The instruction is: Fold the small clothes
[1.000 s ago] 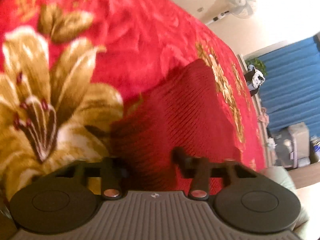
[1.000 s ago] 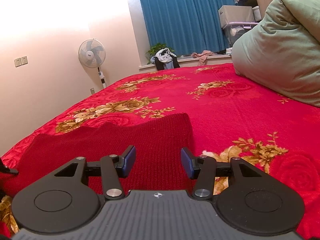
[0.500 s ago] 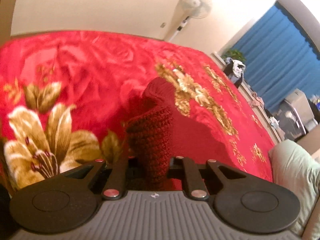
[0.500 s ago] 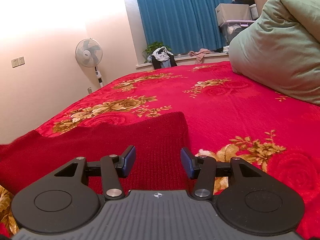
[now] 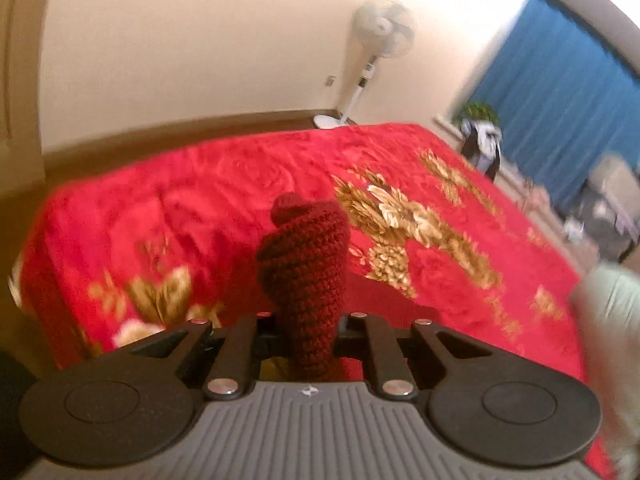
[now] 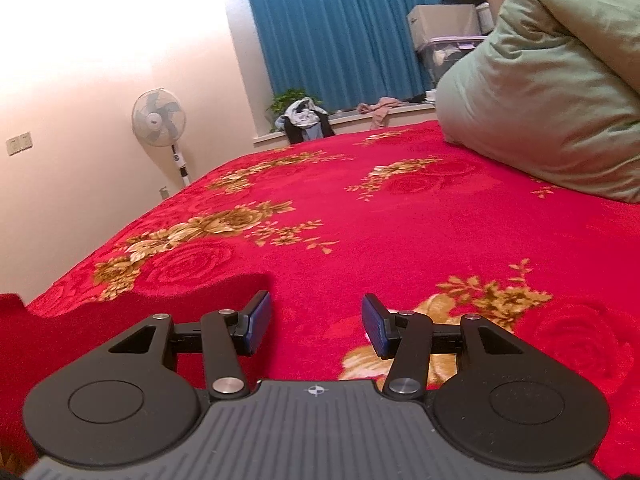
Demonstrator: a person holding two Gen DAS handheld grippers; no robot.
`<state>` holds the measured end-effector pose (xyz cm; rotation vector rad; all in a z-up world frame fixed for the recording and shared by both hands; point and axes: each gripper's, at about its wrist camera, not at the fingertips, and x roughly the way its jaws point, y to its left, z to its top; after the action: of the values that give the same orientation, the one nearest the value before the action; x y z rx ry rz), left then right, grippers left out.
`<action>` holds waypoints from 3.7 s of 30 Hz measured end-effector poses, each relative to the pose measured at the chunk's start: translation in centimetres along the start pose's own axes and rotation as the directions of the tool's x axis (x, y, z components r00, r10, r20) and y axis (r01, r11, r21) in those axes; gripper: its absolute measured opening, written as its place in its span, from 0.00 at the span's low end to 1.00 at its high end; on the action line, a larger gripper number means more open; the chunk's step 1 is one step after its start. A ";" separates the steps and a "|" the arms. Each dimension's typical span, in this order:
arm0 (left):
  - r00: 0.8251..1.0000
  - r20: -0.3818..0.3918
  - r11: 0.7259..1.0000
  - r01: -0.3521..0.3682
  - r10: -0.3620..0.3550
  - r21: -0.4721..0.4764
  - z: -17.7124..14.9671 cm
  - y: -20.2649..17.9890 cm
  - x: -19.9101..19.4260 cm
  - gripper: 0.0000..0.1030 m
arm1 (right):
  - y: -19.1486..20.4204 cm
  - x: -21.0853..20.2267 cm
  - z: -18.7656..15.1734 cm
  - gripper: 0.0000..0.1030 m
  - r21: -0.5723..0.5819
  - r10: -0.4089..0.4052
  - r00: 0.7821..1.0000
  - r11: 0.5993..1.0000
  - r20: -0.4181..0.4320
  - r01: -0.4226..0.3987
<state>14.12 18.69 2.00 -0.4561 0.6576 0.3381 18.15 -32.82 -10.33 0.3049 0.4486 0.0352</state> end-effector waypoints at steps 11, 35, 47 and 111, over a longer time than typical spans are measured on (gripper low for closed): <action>0.951 -0.040 0.681 0.248 -0.306 0.689 -12.8 -21.4 -0.9 0.14 | -2.7 0.2 0.6 0.50 0.152 -0.015 1.000 0.988 -0.024 0.018; 0.875 -0.344 0.658 0.482 -0.340 0.578 -6.3 -10.7 3.4 0.61 | 4.1 0.0 -2.7 0.47 0.078 0.423 0.839 0.903 -0.341 -0.423; 0.781 -0.465 0.691 0.605 -0.417 0.396 -8.3 -9.9 9.0 0.73 | 1.9 -4.8 -2.5 0.17 0.158 0.289 0.902 0.955 -0.319 -0.250; 0.618 -0.669 0.778 0.622 -0.414 0.093 -5.6 -15.1 24.1 0.97 | 0.0 10.6 -1.2 0.74 0.381 0.340 0.829 0.909 -0.443 -0.169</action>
<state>35.80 6.75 -13.13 -0.4247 1.1619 -0.5249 27.24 -31.45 -15.82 0.6939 0.9372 0.3171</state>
